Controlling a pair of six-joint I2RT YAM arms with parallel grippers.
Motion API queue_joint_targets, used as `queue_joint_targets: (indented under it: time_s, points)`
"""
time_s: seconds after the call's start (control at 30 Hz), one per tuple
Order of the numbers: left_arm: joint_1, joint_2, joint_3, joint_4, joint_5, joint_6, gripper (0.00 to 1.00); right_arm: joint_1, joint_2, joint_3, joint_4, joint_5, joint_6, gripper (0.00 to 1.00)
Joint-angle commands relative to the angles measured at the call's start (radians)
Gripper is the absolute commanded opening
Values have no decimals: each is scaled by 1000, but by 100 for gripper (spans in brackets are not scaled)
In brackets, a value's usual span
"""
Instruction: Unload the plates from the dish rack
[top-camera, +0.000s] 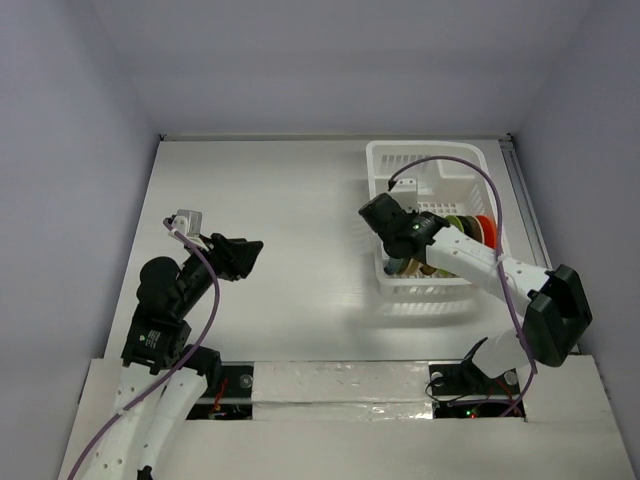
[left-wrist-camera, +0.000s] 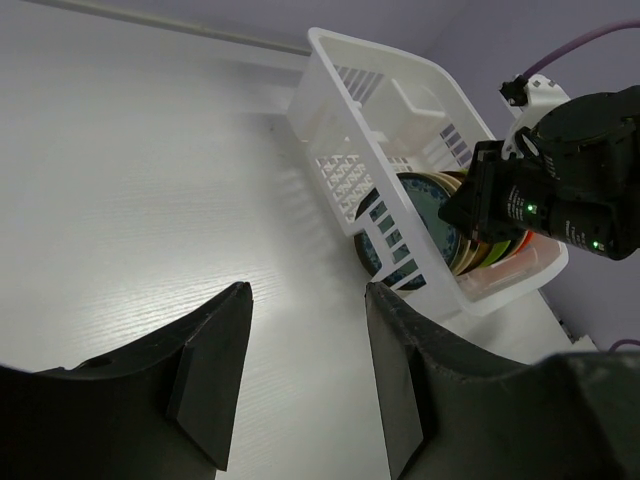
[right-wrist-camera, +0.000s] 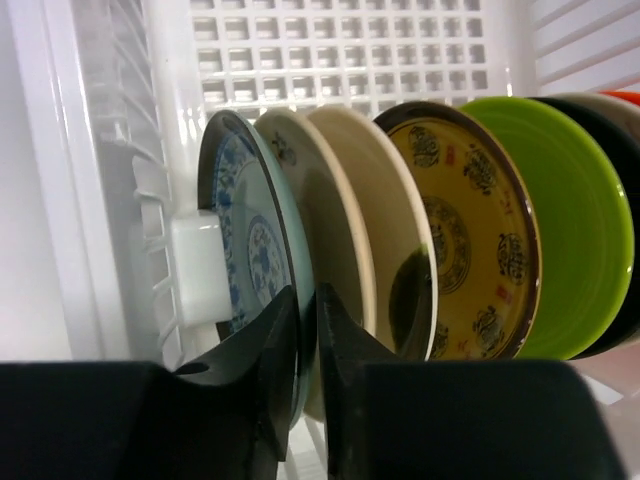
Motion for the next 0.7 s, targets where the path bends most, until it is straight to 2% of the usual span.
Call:
queue_joint_targets:
  time_s: [0.0,0.1,0.37,0.53,0.67]
  points:
    - [5,-9,11,33,1,-1,46,6,-4,68,-15,138,27,17]
    - [5,-4,11,36,2,-2,47,6,-38,90,8,153,-13,9]
    - [5,3,11,36,4,-2,47,25,-83,187,-36,228,-111,1]
    - [5,5,11,36,8,-1,47,34,-81,204,-16,221,-189,0]
    - [5,0,11,35,7,-2,47,34,-76,220,-33,250,-185,0]
